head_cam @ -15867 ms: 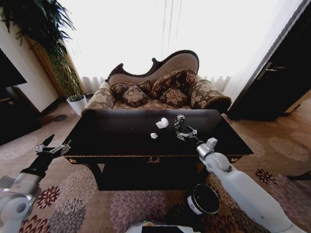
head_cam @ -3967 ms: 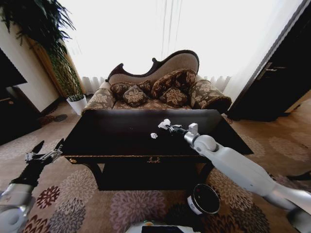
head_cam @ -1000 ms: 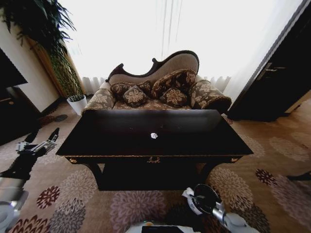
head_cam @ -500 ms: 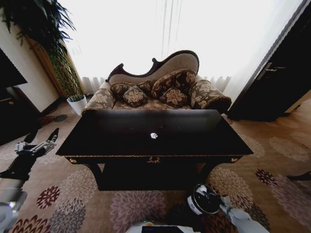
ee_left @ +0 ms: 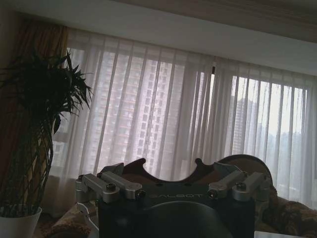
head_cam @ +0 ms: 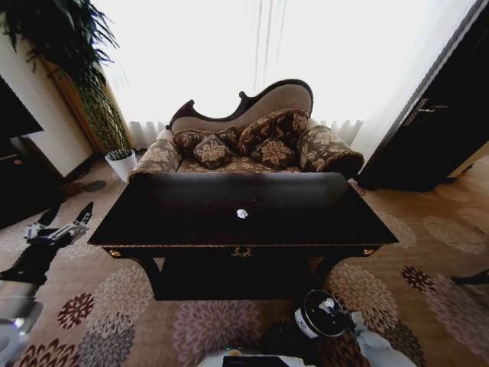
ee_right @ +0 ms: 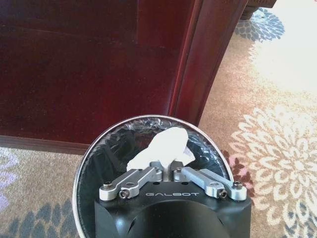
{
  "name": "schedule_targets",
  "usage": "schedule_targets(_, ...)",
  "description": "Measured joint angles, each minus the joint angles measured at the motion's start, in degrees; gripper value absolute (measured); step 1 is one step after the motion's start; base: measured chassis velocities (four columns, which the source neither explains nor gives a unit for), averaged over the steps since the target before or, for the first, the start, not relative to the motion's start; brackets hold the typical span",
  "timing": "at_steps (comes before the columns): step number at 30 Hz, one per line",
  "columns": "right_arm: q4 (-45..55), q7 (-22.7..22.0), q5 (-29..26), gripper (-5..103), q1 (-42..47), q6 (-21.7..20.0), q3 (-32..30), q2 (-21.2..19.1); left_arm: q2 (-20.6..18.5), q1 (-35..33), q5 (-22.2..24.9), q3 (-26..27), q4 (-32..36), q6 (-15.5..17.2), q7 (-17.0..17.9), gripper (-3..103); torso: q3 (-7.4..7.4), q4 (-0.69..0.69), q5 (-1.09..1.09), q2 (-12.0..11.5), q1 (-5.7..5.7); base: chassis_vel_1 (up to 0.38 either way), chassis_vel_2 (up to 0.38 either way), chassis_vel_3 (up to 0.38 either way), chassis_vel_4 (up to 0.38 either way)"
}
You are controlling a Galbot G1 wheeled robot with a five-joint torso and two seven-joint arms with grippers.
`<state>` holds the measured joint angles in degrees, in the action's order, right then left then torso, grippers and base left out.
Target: Move to the front of the table and place the trash on the table into the trash bin.
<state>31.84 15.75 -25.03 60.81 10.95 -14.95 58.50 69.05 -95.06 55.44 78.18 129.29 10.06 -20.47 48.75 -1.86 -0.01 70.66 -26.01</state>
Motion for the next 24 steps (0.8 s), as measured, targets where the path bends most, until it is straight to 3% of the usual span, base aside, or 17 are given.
schedule_targets(5,0.6,0.5,0.0,24,0.5,-0.7,-0.1,0.0,0.0,0.1,0.0,-0.2,0.0,0.0,0.0,100,0.00,0.00,0.00,0.0,0.00,0.000,0.000,0.000,0.000)
schedule_targets(8,1.6,1.5,0.0,45,1.3,-0.9,-0.4,-0.2,0.2,0.1,0.0,-0.2,0.0,0.0,0.0,100,0.00,0.00,0.00,0.0,0.00,0.000,0.000,0.000,0.000)
schedule_targets(13,2.9,2.1,0.0,61,2.2,-0.9,-0.5,-0.2,0.4,0.1,-0.1,-0.3,0.1,0.0,0.0,100,0.00,0.00,0.00,0.0,0.00,0.000,0.000,0.000,0.000)
schedule_targets(14,3.5,2.3,-0.1,72,2.7,-0.9,-0.6,-0.2,0.4,0.1,-0.1,-0.4,0.1,0.0,0.0,100,0.00,0.00,0.00,0.0,0.00,0.000,0.000,0.000,0.000)
schedule_targets(19,4.0,2.6,-0.2,83,3.2,-0.9,-0.7,-0.2,0.4,0.1,-0.1,-0.4,0.1,0.0,0.0,100,0.00,0.00,0.00,0.0,0.00,0.000,0.000,0.000,0.000)
schedule_targets(22,4.1,2.8,-0.2,97,3.4,-0.8,-0.8,-0.3,0.4,0.1,-0.1,-0.4,0.1,0.0,0.0,100,0.00,0.00,0.00,0.0,0.00,0.000,0.000,0.000,0.000)
schedule_targets(24,4.6,2.9,-0.2,99,3.7,-0.7,-0.8,-0.4,0.4,0.1,-0.1,-0.4,0.1,0.0,0.0,100,0.00,0.00,0.00,0.0,0.00,0.000,0.000,0.000,0.000)
